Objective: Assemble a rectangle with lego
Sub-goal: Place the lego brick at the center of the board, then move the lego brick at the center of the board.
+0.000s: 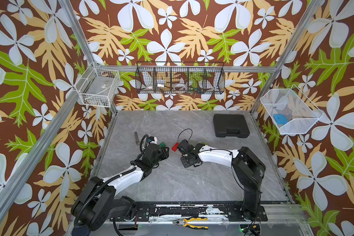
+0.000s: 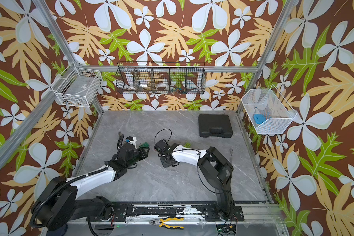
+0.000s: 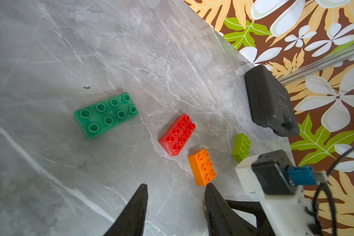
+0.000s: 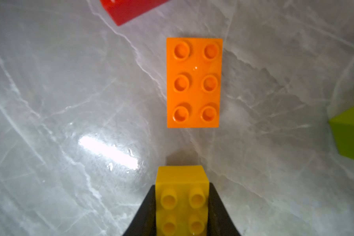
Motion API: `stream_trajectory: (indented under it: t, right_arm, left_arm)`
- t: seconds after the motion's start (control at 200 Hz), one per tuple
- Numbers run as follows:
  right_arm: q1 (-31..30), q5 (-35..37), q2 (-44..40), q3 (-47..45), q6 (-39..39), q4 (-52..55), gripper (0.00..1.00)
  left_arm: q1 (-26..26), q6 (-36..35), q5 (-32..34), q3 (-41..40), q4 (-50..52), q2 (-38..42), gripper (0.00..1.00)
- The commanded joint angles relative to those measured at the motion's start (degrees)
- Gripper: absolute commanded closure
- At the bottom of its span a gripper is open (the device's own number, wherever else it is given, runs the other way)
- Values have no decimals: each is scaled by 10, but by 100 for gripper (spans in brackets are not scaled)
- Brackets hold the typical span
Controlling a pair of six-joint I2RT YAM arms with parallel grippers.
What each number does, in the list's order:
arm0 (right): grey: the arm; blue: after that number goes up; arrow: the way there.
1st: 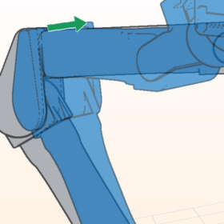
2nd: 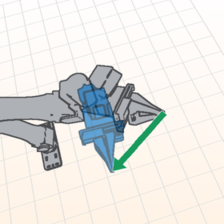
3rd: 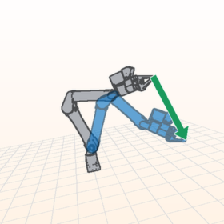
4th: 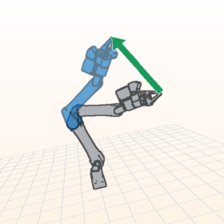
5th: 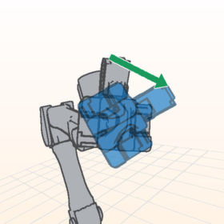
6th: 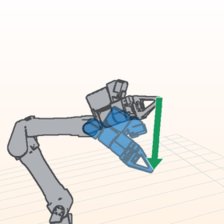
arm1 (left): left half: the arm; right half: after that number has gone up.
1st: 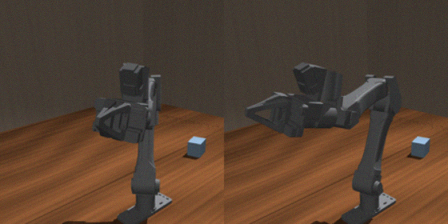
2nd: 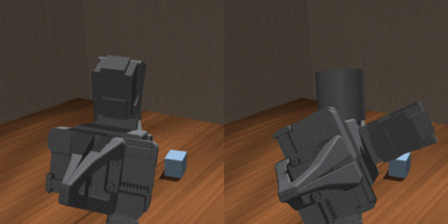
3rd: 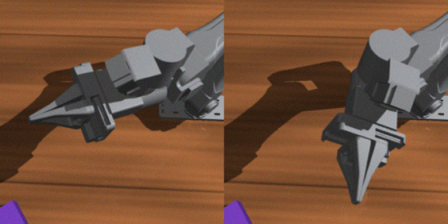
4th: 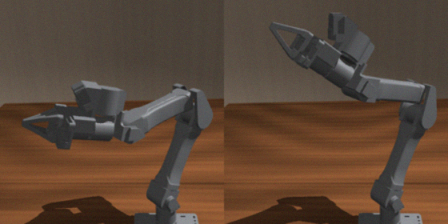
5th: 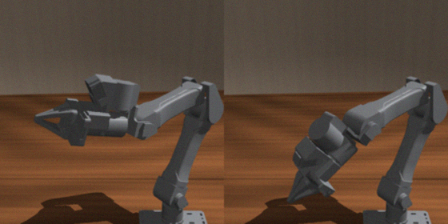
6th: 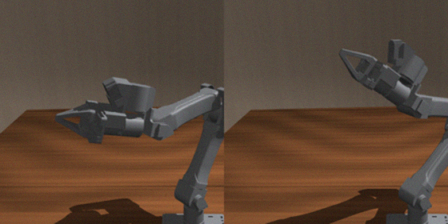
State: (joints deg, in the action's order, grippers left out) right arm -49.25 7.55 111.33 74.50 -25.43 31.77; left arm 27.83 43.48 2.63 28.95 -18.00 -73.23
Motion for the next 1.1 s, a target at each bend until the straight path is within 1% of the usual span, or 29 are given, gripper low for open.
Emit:
stream_trajectory:
  t: [0.0,0.06,0.12,0.275,0.46,0.616,0.851,1.096]
  right_arm:
    - [-1,13,7,15,-14,14,54]
    - [-1,10,2,15,-18,18,48]
    - [-1,4,-13,6,-27,17,46]
    - [-1,-26,-48,-29,-53,17,48]
    - [-2,-36,-46,-49,-67,-6,49]
    - [-1,-34,-41,-58,-70,-26,55]
    - [17,-28,-42,-63,-52,-39,66]
    - [20,-35,-29,-48,-42,-41,69]
  left_arm:
    - [-5,-9,3,1,-5,-1,52]
    - [-5,-9,0,2,-5,-4,52]
    - [-5,-8,-3,2,-8,-5,52]
    - [-6,-7,-6,-2,-16,-3,52]
    - [-6,-4,-11,-3,-26,-7,52]
    - [-6,-9,-10,-1,-25,-9,52]
    - [-6,-10,-8,-6,-26,-10,52]
    - [-9,-12,-5,-11,-27,-11,52]
